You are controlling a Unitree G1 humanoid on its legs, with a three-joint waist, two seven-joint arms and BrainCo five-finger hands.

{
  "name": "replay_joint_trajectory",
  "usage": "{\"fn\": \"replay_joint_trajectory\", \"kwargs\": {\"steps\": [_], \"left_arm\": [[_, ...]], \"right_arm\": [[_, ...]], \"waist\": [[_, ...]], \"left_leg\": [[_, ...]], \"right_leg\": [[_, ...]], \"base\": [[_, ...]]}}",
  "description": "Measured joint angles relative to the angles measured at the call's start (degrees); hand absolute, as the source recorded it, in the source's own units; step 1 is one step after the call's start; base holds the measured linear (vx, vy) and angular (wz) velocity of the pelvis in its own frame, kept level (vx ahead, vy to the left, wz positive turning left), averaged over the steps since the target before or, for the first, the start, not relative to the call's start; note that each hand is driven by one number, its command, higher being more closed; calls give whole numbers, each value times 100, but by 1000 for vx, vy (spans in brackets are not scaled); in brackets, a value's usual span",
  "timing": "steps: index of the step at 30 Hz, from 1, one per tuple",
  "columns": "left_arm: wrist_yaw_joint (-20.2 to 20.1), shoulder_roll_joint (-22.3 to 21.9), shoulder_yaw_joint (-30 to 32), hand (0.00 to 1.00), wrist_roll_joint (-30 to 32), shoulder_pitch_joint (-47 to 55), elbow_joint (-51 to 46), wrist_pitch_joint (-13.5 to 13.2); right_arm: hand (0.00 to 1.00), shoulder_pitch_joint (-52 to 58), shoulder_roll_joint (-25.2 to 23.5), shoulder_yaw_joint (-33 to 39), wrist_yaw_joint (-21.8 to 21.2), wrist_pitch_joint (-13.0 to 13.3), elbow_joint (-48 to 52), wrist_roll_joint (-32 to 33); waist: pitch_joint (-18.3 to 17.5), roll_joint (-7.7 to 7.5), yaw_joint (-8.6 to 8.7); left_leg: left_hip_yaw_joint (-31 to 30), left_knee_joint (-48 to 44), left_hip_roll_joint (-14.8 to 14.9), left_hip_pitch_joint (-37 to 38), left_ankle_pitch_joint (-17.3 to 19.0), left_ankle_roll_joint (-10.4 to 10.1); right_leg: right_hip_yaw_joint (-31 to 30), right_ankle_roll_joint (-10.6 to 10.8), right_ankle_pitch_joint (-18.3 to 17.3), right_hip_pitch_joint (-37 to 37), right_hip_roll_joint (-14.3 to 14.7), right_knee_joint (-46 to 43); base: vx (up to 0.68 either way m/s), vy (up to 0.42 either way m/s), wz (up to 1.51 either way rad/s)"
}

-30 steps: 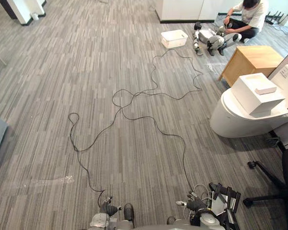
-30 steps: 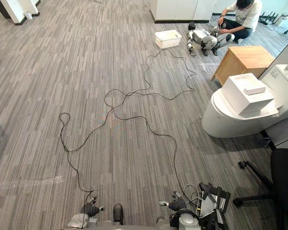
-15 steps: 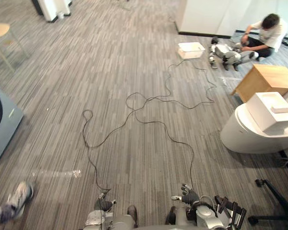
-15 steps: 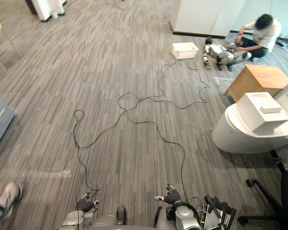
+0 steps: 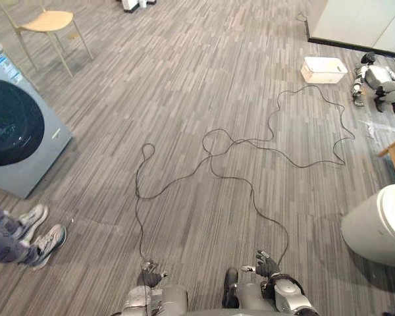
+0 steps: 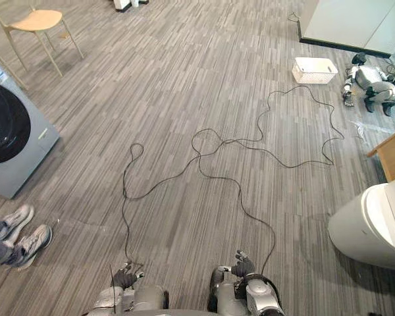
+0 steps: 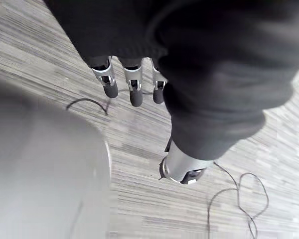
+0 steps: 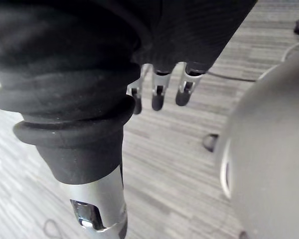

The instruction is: Organize washtable

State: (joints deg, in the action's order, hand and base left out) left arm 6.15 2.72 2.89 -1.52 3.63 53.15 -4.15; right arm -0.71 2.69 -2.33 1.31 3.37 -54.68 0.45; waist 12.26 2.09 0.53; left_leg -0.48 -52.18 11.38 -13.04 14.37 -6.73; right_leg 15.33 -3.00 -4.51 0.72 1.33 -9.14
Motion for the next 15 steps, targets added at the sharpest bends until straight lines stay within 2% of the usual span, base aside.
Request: {"fn": "replay_joint_trajectory", "kwargs": {"steps": [2, 3, 4, 5, 7, 8, 9, 10, 11, 12, 13, 14, 15], "left_arm": [[5, -29, -3, 0, -2, -32, -142, -8], [4, -23, -4, 0, -1, -37, -217, -18], [4, -36, -5, 0, -2, -42, -340, -22], [1, -47, -10, 0, -4, -72, -373, -28], [0, -67, -32, 0, -7, -84, -383, -29], [-1, -110, -91, 0, -7, -27, -396, -44], [-8, -99, -83, 0, -7, -9, -402, -45], [-13, 1, -53, 0, -16, -9, -455, -63], [-9, 85, -43, 0, -10, -2, -538, -76], [-11, 95, -43, 0, -9, -18, -539, -72], [-9, 90, -51, 0, -10, -17, -551, -71], [-6, 104, -53, 0, -12, -9, -534, -53], [-4, 109, -62, 0, -12, -10, -533, -42]], "right_arm": [[0, 16, -77, 0, 12, 3, -1, 44], [0, 27, -93, 1, 23, 3, -3, 77], [0, 10, -116, 7, 44, -4, -2, 115], [0, 2, -150, 12, 104, -1, 0, 120], [0, 39, -160, 17, 118, 1, -21, 119], [0, 110, -160, 15, 122, 0, -47, 117], [0, 151, -166, 16, 122, -5, -48, 117], [0, 211, -277, 13, 120, -4, -43, 108], [0, 252, -372, 8, 107, -2, -37, 94], [0, 245, -391, 8, 105, -2, -31, 85], [0, 213, -396, 7, 96, 1, 2, 31], [0, 238, -419, -11, 85, 7, 110, -55], [0, 247, -420, -42, 82, 8, 125, -79]], "waist": [[26, -140, -65], [29, -151, -147], [37, -142, -175], [56, -177, -224], [60, -166, -301], [51, -87, -368], [40, -105, -409], [-8, -311, -482], [-55, -521, -569], [-85, -580, -614], [-85, -594, -629], [-48, -622, -604], [-13, -626, -582]], "left_leg": [[296, 72, -27, -235, 106, 177], [432, 362, -81, -356, 134, 225], [490, 916, -217, -588, 133, 226], [464, 2107, -505, -735, 17, 216], [352, 3127, -658, -713, -313, 217], [225, 3786, -647, -609, -895, 279], [237, 3727, -671, -540, -1181, 367], [342, 3474, -825, -513, -1283, 482], [568, 3287, -921, -516, -1138, 673], [646, 3237, -958, -506, -1030, 735], [771, 3210, -963, -421, -896, 809], [914, 3244, -1053, -84, -722, 922], [951, 3253, -1100, 96, -616, 962]], "right_leg": [[-84, -18, -67, -403, 10, 194], [-158, -17, -75, -553, 1, 334], [-220, -4, -86, -701, -38, 510], [-299, 105, -152, -820, -176, 623], [-367, 251, -249, -970, -245, 718], [-458, 457, -458, -1186, -221, 753], [-510, 494, -577, -1280, -266, 724], [-618, 544, -838, -1341, -485, 581], [-719, 536, -993, -1247, -694, 252], [-809, 525, -1033, -1117, -771, -44], [-948, 542, -1024, -801, -858, -704], [-1156, 748, -840, -211, -1069, -2240], [-1216, 778, -667, 51, -1155, -2916]], "base": [[417, -87, -24], [402, 1, -30], [539, 104, -40], [448, 145, -34], [346, 163, -27], [329, 198, -28], [426, 267, -40], [532, 255, -43], [451, 196, -50], [462, 169, -56], [437, 254, -67], [518, 305, -60], [507, 316, -35]]}}
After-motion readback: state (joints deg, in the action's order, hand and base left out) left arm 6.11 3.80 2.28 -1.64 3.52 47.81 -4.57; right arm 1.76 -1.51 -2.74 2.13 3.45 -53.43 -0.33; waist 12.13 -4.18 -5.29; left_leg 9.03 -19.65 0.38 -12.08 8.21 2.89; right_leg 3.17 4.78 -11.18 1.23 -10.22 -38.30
